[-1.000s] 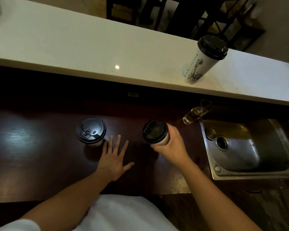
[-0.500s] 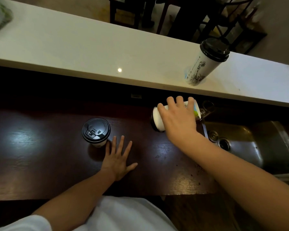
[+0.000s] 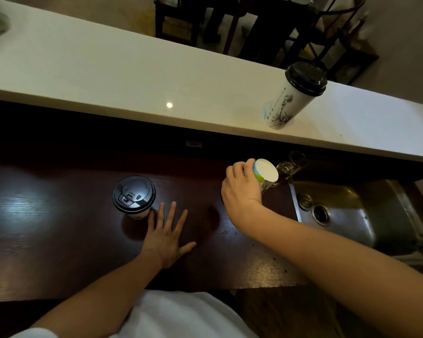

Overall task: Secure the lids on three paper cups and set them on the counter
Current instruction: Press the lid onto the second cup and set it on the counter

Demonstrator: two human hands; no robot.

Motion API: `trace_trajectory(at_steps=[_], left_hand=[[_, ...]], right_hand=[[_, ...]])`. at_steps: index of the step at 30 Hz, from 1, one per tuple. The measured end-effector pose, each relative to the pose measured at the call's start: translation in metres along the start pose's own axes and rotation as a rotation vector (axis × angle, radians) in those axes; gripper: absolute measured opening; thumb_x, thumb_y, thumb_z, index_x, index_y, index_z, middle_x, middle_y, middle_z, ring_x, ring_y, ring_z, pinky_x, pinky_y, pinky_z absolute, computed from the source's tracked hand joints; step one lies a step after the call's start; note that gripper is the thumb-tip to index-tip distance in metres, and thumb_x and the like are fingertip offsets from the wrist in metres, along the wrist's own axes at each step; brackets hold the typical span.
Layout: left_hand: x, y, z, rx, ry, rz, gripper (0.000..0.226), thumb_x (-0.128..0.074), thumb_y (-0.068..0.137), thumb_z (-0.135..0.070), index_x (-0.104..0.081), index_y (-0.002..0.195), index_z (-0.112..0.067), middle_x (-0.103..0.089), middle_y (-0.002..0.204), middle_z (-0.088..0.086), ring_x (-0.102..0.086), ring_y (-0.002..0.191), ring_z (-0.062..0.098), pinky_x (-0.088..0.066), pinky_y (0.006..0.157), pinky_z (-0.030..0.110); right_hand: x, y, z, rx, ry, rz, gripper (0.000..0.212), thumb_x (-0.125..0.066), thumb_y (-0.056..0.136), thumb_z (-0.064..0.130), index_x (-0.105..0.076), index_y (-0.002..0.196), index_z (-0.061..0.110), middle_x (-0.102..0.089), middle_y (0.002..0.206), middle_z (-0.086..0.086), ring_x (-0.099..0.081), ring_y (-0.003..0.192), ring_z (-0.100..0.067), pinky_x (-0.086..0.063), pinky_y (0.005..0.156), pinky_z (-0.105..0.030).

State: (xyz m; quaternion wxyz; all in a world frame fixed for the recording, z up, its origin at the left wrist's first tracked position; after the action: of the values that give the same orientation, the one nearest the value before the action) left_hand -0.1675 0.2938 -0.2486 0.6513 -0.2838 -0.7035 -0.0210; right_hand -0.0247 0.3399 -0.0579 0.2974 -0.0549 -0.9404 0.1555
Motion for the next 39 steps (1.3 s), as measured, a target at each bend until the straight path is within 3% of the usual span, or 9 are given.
trace_trajectory(at_steps=[6,14,17,21,26,33,35,37,39], left_hand=[[-0.001,-0.001,0.0,-0.001,-0.001,0.015,0.097,-0.015,0.084,-0.084,0.019,0.155,-0.028,0.034,0.158,0.012,0.029,0.147,0.042,0.018,0.113,0.06],[-0.001,0.0,0.001,0.001,0.004,0.007,0.097,-0.012,0.083,-0.085,0.016,0.157,-0.028,0.024,0.165,0.014,0.027,0.148,0.042,0.01,0.117,0.061],[-0.001,-0.001,0.0,0.002,0.002,0.007,0.097,-0.012,0.083,-0.085,0.021,0.154,-0.028,0.029,0.162,0.013,0.029,0.148,0.041,0.01,0.118,0.061],[-0.001,0.0,0.001,-0.002,-0.002,-0.005,0.095,-0.012,0.084,-0.084,0.021,0.154,-0.029,0.032,0.16,0.013,0.032,0.146,0.041,0.014,0.116,0.06],[-0.003,0.001,0.002,0.0,-0.009,-0.013,0.096,-0.013,0.083,-0.084,0.018,0.155,-0.03,0.029,0.162,0.012,0.035,0.145,0.039,0.027,0.11,0.056],[-0.006,0.003,0.004,-0.026,-0.046,-0.057,0.103,0.002,0.077,-0.089,-0.003,0.159,-0.028,0.011,0.166,0.014,0.028,0.147,0.035,0.022,0.113,0.055],[-0.004,0.003,0.004,-0.022,-0.059,-0.046,0.102,0.002,0.076,-0.089,0.003,0.159,-0.03,0.015,0.166,0.014,0.031,0.146,0.035,0.02,0.114,0.056],[-0.005,0.003,0.002,-0.001,-0.072,0.023,0.098,-0.008,0.08,-0.088,0.015,0.157,-0.032,0.026,0.164,0.013,0.035,0.145,0.037,0.018,0.116,0.058],[0.004,0.004,-0.001,0.031,-0.146,0.09,0.096,-0.032,0.087,-0.08,0.012,0.158,-0.031,0.027,0.164,0.012,0.033,0.147,0.039,0.013,0.118,0.059]], right_hand=[[0.009,-0.007,-0.007,0.003,0.094,-0.007,0.046,-0.041,0.098,0.022,-0.048,0.14,0.005,-0.043,0.135,-0.022,-0.036,0.129,-0.044,-0.018,0.114,-0.064],[0.01,-0.019,-0.048,-0.083,0.502,-0.018,0.057,-0.07,0.079,0.026,-0.05,0.132,0.018,-0.045,0.132,-0.012,-0.039,0.125,-0.039,-0.024,0.108,-0.061],[-0.002,-0.02,-0.068,-0.187,0.835,-0.078,0.071,-0.079,0.07,0.029,-0.047,0.133,0.024,-0.044,0.129,-0.008,-0.041,0.12,-0.036,-0.033,0.102,-0.055],[-0.028,-0.021,-0.073,-0.265,1.55,-0.11,0.086,-0.09,0.06,0.031,-0.048,0.135,0.028,-0.05,0.125,-0.002,-0.049,0.115,-0.023,-0.045,0.099,-0.042],[-0.056,-0.025,-0.043,-0.202,2.223,-0.134,0.076,-0.089,0.064,-0.001,-0.054,0.128,0.023,-0.067,0.12,0.004,-0.066,0.11,-0.005,-0.056,0.096,-0.031],[-0.091,-0.035,0.009,-0.281,2.382,-0.062,0.077,-0.087,0.064,-0.009,-0.054,0.126,0.024,-0.069,0.115,0.005,-0.067,0.107,-0.001,-0.056,0.094,-0.033],[-0.091,-0.038,0.011,-0.255,2.358,-0.042,0.077,-0.088,0.064,-0.007,-0.054,0.126,0.024,-0.068,0.118,0.005,-0.066,0.11,-0.001,-0.055,0.097,-0.032],[-0.09,-0.039,0.007,-0.221,2.35,-0.024,0.076,-0.088,0.065,-0.006,-0.055,0.126,0.026,-0.068,0.118,0.005,-0.065,0.112,-0.001,-0.056,0.095,-0.03],[-0.089,-0.039,0.001,-0.187,2.366,-0.013,0.076,-0.088,0.064,-0.007,-0.057,0.124,0.028,-0.069,0.117,0.005,-0.066,0.112,-0.003,-0.057,0.09,-0.026]])
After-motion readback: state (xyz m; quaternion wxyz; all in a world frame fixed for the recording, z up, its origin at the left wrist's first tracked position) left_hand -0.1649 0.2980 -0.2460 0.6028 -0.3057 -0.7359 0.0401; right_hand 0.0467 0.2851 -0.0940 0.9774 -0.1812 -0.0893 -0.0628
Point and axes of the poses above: each hand's wrist, its own y-axis towards the middle knuckle, its own x-axis out of the back of the hand, z = x × y, the point moved 7 cm from there along y, towards the middle knuckle
